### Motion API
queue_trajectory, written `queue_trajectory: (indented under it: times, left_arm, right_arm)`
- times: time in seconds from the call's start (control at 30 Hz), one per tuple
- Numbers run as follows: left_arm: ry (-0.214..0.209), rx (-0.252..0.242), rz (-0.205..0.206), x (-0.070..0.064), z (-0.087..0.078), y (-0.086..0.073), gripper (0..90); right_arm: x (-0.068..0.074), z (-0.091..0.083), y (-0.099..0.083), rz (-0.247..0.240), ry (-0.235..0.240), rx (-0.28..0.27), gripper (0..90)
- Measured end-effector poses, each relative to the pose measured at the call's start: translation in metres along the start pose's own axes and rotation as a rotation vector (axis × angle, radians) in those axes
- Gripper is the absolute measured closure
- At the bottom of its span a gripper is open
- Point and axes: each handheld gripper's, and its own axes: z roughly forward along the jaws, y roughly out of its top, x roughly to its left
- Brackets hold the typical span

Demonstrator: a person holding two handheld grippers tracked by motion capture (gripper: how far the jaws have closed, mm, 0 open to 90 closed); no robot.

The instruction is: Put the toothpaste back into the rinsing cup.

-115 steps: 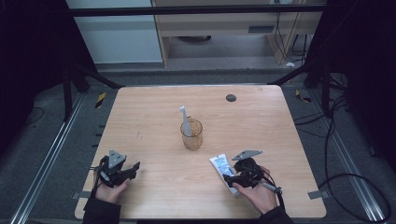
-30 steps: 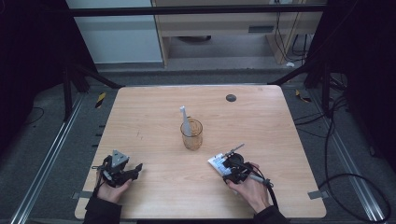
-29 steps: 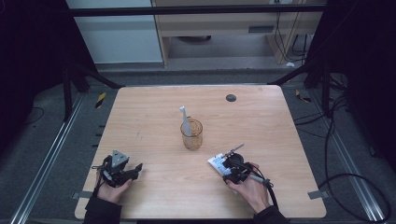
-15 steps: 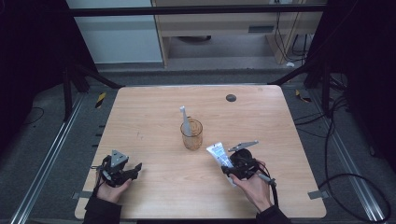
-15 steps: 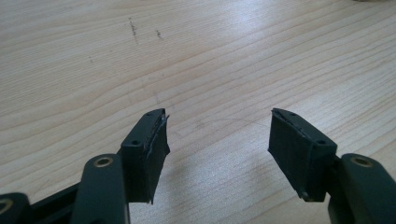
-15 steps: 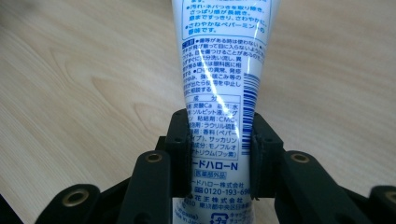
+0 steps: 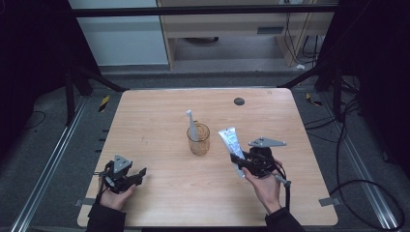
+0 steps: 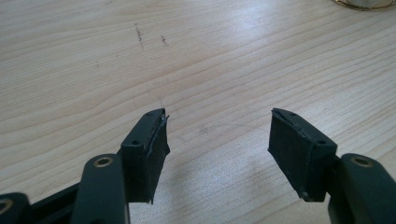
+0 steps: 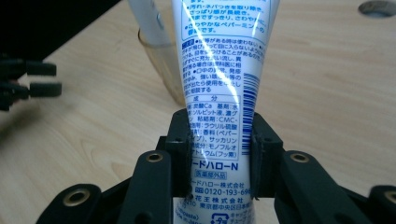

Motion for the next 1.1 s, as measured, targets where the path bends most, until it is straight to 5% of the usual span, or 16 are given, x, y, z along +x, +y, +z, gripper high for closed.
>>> queue_trajectory:
  times: [0.73, 1.1]
  left_arm:
    - [0.009, -0.011, -0.002, 0.001, -0.001, 0.000, 36.9]
    - [0.009, -0.014, -0.004, 0.001, -0.001, 0.000, 37.0]
  right_arm:
    - [-0.008, 0.024, 0.051, 0.075, -0.058, -0.299, 67.1]
    - [-0.007, 0.039, 0.066, 0.082, -0.086, -0.381, 67.1]
